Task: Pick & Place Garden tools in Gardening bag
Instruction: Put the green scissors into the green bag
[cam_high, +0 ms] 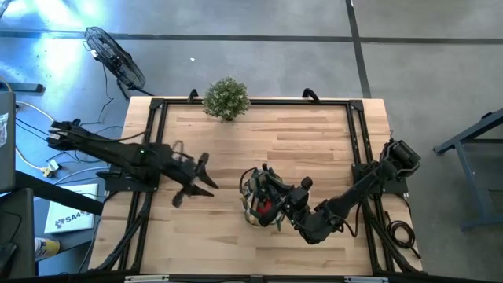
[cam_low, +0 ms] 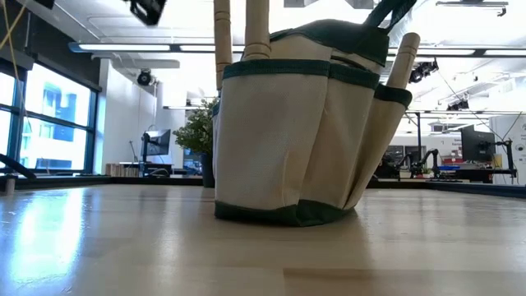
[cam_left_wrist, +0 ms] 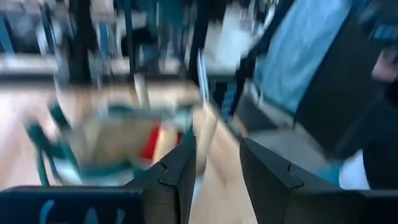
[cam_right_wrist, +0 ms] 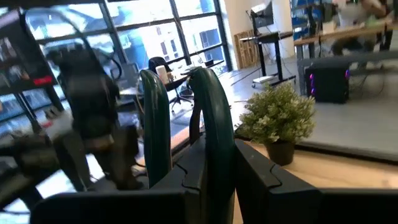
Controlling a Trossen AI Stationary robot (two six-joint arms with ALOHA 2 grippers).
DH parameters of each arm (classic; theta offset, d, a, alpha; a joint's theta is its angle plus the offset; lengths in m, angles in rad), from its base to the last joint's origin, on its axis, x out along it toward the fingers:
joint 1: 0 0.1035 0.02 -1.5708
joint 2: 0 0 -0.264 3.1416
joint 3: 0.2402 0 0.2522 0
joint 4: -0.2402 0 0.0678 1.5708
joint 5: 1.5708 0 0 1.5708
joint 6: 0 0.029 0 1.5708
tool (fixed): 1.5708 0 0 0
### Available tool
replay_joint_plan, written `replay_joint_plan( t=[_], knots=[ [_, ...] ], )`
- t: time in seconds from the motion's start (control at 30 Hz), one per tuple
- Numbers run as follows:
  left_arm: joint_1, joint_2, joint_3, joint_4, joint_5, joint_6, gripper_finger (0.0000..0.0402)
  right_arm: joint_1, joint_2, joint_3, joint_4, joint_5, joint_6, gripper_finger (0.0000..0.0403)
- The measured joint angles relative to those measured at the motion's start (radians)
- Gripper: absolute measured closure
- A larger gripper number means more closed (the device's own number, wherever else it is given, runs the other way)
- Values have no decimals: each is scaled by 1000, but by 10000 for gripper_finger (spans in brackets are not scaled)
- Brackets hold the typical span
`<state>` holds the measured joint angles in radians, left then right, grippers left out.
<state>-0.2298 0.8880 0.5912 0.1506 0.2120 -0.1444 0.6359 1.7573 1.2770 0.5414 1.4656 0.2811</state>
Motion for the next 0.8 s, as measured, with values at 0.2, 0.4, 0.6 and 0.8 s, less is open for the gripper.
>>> replay_joint_plan(
  t=[0.2,0.4,0.6,0.8],
  knots=[
    [0,-70,0,109,-104,-42,281,-9,0,0,-14,0,-141,362],
    [0,-17,0,165,-218,-39,281,-30,0,0,-62,-32,-200,362],
    [0,82,-1,328,-179,-14,281,-43,0,0,-88,-60,-200,362],
    [-6,212,0,592,-175,-152,281,-44,0,0,-92,-58,-200,362]
  ],
)
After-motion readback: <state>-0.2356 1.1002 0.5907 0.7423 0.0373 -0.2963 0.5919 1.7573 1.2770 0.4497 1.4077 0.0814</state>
